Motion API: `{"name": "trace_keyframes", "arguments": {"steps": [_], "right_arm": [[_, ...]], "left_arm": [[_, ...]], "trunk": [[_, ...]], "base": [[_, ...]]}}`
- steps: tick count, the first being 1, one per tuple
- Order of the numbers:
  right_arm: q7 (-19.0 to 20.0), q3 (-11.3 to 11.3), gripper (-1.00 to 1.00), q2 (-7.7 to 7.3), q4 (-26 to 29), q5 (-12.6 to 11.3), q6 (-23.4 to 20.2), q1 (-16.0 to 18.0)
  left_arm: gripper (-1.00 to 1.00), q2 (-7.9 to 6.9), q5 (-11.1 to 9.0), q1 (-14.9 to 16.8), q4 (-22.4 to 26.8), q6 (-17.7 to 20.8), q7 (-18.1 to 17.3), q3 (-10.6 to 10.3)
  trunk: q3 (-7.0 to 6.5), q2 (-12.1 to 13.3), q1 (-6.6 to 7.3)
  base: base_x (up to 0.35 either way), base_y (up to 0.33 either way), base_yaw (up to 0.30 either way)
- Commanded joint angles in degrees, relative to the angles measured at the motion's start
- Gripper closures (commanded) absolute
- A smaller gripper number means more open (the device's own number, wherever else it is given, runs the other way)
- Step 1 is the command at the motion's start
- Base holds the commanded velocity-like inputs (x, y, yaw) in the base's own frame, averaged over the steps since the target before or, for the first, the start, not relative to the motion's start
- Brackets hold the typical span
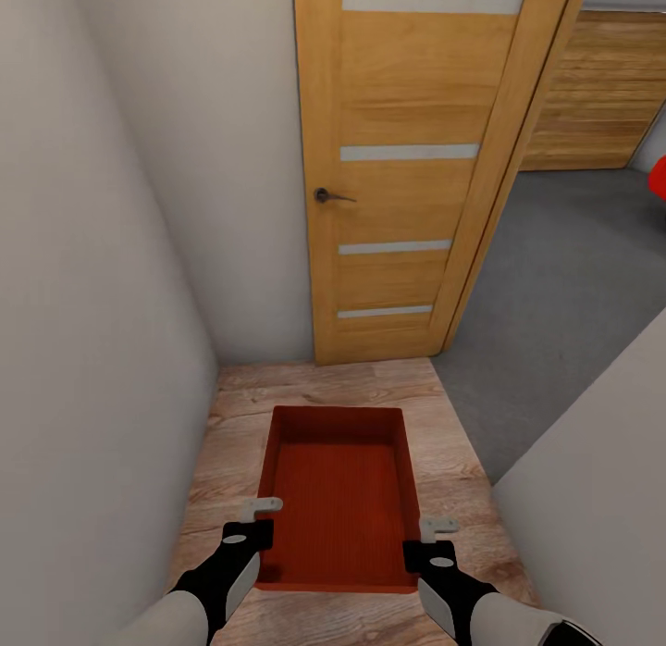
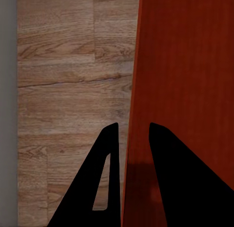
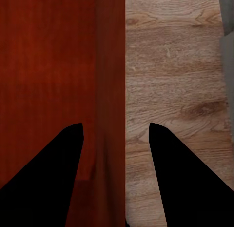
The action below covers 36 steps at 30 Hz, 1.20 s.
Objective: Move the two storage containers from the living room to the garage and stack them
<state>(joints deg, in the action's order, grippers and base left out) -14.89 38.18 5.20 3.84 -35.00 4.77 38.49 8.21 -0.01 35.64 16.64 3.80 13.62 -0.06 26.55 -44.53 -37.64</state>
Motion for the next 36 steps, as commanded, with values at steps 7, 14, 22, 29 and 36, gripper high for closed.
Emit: {"name": "trace_keyframes", "arguments": {"steps": [7,14,22,29,36], "right_arm": [[-0.06,-0.22,1.00,0.06,-1.99,-0.93,0.15,0.00],[-0.16,-0.28,1.00,-0.04,-1.99,-0.88,0.15,0.00],[-0.14,-0.30,1.00,-0.10,-1.99,-0.93,0.15,0.00],[-0.14,-0.30,1.00,-0.11,-1.99,-0.94,0.15,0.00],[-0.14,-0.30,1.00,-0.11,-1.99,-0.94,0.15,0.00]], "left_arm": [[1.00,-0.03,0.89,0.04,2.76,0.42,0.36,1.38],[1.00,-0.04,0.89,0.04,2.78,0.42,0.36,1.38],[1.00,-0.03,0.89,0.04,2.78,0.42,0.36,1.38],[1.00,-0.03,0.89,0.04,2.79,0.42,0.36,1.38],[1.00,-0.04,0.89,0.04,2.81,0.42,0.36,1.38]], "trunk": [[0.06,-0.05,-0.01],[0.06,-0.05,-0.01],[0.06,-0.05,-0.01],[0.06,-0.05,-0.01],[0.06,-0.05,-0.01]], "base": [[0.000,0.000,0.000],[0.000,0.000,-0.026],[0.000,0.000,-0.253],[0.000,0.000,-0.288],[0.000,0.000,-0.288]]}}
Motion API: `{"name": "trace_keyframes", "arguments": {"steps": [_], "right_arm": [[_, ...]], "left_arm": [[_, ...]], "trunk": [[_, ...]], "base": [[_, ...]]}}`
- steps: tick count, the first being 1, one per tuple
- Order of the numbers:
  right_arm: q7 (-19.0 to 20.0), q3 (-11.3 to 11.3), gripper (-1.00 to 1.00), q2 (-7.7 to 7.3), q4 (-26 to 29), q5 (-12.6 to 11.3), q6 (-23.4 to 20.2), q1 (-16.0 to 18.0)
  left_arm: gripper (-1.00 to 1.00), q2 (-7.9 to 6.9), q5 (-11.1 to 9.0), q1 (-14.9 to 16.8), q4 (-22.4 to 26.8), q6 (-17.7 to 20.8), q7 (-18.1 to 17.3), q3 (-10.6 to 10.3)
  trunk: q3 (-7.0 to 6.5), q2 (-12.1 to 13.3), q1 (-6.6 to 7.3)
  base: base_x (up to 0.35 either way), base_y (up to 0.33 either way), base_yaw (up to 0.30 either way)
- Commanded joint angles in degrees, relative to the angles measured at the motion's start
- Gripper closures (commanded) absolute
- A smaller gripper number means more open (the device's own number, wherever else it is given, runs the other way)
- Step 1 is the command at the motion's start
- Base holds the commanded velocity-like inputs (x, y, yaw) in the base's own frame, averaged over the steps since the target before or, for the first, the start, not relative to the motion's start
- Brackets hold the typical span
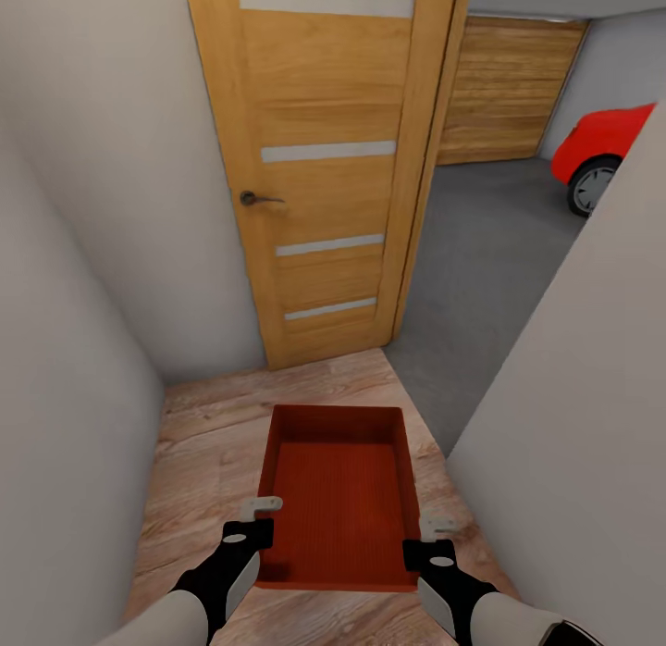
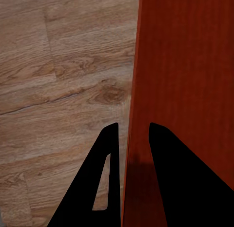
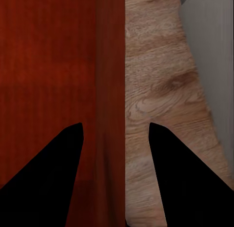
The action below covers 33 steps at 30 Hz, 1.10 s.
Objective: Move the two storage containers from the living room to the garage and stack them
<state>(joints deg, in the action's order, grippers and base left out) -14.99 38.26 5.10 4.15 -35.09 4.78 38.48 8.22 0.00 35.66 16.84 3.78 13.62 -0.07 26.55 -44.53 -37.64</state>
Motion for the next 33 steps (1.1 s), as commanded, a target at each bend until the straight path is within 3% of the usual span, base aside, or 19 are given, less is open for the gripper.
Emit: {"name": "trace_keyframes", "arguments": {"steps": [1,8,33], "right_arm": [[-0.04,-0.38,1.00,-0.01,-2.30,-0.86,0.14,0.02],[-0.04,-0.38,1.00,-0.01,-2.30,-0.85,0.14,0.02],[-0.04,-0.29,1.00,0.08,-2.30,-0.77,0.14,0.02]], "left_arm": [[1.00,-0.05,0.88,0.02,2.61,0.44,0.35,1.39],[1.00,-0.05,0.88,0.02,2.52,0.52,0.35,1.38],[1.00,-0.05,0.88,0.02,2.50,0.60,0.35,1.39]], "trunk": [[0.06,-0.05,-0.01],[0.06,-0.05,-0.01],[0.06,-0.05,-0.01]], "base": [[0.000,0.000,-0.280],[0.140,0.090,-0.205],[0.286,0.209,-0.036]]}}
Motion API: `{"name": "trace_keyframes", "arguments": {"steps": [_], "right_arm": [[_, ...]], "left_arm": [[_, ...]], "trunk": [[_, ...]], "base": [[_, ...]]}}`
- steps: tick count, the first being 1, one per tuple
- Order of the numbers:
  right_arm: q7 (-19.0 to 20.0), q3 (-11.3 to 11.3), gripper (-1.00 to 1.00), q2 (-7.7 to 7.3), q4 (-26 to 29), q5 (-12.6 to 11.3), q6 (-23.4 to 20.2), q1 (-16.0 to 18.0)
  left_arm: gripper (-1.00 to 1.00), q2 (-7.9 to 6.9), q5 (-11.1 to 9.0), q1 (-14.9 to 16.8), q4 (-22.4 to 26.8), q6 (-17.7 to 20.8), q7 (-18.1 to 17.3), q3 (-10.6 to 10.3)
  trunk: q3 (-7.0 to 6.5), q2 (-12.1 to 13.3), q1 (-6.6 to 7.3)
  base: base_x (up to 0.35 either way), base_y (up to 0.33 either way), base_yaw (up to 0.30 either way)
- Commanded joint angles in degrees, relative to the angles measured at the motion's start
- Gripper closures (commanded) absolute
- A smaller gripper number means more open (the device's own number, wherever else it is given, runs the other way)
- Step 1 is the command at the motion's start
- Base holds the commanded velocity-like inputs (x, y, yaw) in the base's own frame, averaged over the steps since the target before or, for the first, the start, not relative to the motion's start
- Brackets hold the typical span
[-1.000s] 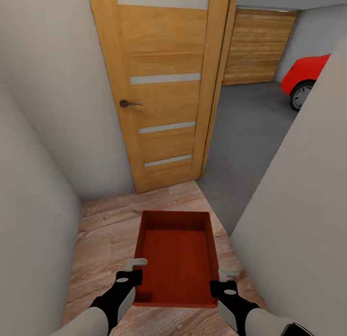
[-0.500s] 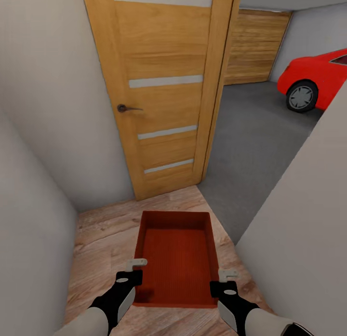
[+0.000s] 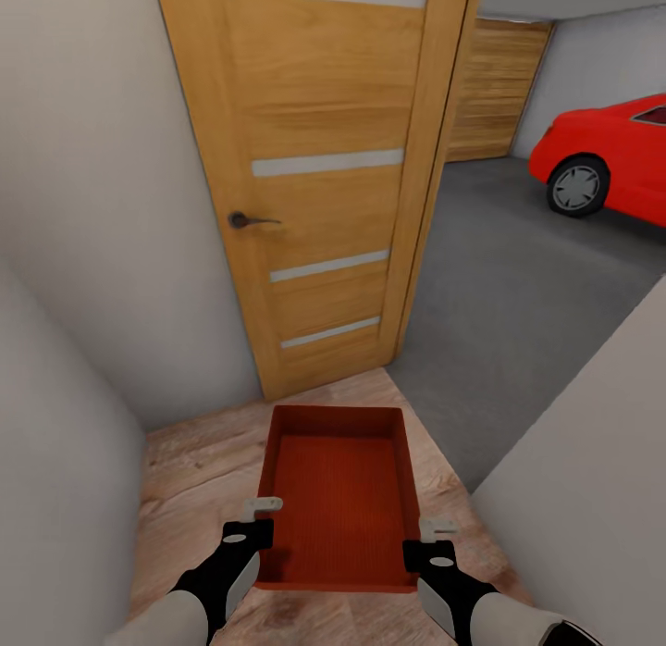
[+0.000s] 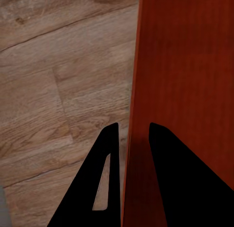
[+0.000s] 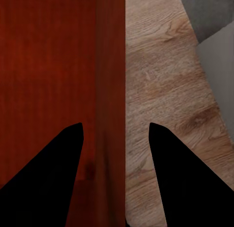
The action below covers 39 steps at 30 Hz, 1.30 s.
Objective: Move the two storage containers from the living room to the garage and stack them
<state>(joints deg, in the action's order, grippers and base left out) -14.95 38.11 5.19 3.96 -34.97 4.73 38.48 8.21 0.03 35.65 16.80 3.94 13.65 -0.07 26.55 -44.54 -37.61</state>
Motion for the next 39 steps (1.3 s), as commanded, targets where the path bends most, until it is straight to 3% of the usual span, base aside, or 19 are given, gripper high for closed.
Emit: {"name": "trace_keyframes", "arguments": {"steps": [1,26,39], "right_arm": [[-0.07,-0.15,1.00,0.00,-2.12,-0.89,0.20,0.02],[-0.07,-0.15,1.00,0.04,-2.12,-0.89,0.20,0.02],[-0.07,-0.15,1.00,0.04,-2.12,-0.90,0.20,0.02]], "left_arm": [[1.00,-0.04,0.84,0.03,2.53,0.44,0.33,1.38],[1.00,-0.04,0.87,0.03,2.53,0.37,0.33,1.38],[1.00,-0.04,0.88,0.03,2.61,0.37,0.33,1.38]], "trunk": [[0.06,-0.04,-0.04],[0.06,-0.04,-0.04],[0.06,-0.04,-0.04]], "base": [[0.291,0.213,-0.227],[0.291,0.211,-0.248],[0.232,0.027,-0.250]]}}
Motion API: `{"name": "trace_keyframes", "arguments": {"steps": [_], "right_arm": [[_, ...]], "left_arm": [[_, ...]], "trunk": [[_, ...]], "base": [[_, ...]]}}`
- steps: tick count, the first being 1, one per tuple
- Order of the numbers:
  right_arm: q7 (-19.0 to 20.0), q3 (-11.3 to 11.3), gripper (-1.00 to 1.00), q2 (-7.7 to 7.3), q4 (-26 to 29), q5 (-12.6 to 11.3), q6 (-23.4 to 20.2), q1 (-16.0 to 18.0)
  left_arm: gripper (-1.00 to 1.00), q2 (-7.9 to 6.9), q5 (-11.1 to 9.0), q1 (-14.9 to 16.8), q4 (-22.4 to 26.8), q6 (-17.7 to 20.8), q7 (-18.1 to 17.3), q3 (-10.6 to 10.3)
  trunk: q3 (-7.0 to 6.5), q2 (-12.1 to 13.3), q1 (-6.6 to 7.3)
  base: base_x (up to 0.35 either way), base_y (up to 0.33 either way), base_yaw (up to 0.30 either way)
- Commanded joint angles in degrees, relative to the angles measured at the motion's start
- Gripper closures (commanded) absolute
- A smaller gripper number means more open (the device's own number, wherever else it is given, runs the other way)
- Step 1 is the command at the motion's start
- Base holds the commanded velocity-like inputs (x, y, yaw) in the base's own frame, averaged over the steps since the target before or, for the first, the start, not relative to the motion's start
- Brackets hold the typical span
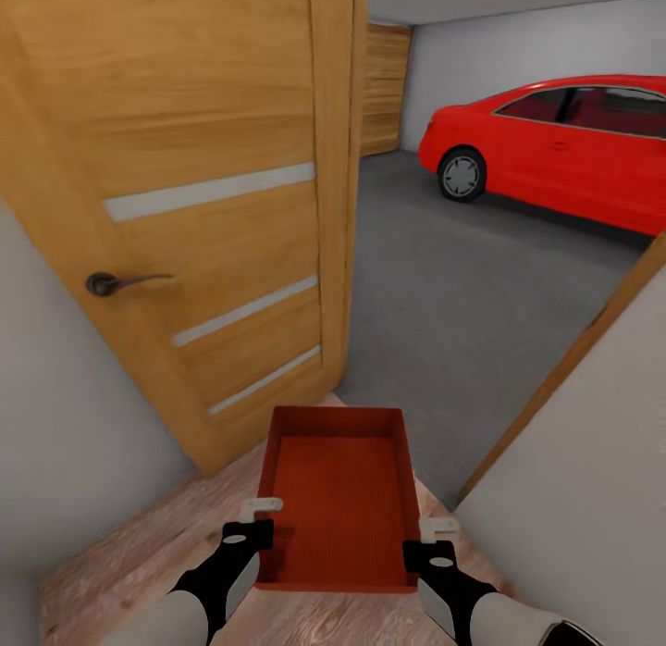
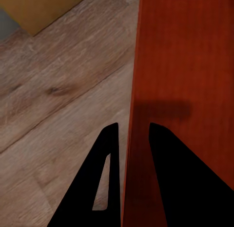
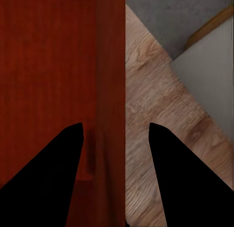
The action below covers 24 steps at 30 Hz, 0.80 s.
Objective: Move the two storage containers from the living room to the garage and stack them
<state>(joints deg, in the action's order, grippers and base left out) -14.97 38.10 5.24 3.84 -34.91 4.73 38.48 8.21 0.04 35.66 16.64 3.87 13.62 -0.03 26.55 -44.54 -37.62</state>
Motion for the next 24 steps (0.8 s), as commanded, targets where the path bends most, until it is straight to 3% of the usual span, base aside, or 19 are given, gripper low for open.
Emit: {"name": "trace_keyframes", "arguments": {"steps": [1,24], "right_arm": [[-0.06,-0.13,1.00,-0.03,-1.99,-0.95,0.19,0.02],[-0.06,-0.13,1.00,-0.05,-1.99,-0.95,0.19,0.02]], "left_arm": [[1.00,-0.04,0.86,0.02,2.78,0.44,0.35,1.35],[1.00,-0.04,0.87,0.02,2.78,0.44,0.35,1.35]], "trunk": [[0.06,-0.04,-0.03],[0.06,-0.04,-0.03]], "base": [[0.246,0.086,-0.250],[0.277,0.202,-0.250]]}}
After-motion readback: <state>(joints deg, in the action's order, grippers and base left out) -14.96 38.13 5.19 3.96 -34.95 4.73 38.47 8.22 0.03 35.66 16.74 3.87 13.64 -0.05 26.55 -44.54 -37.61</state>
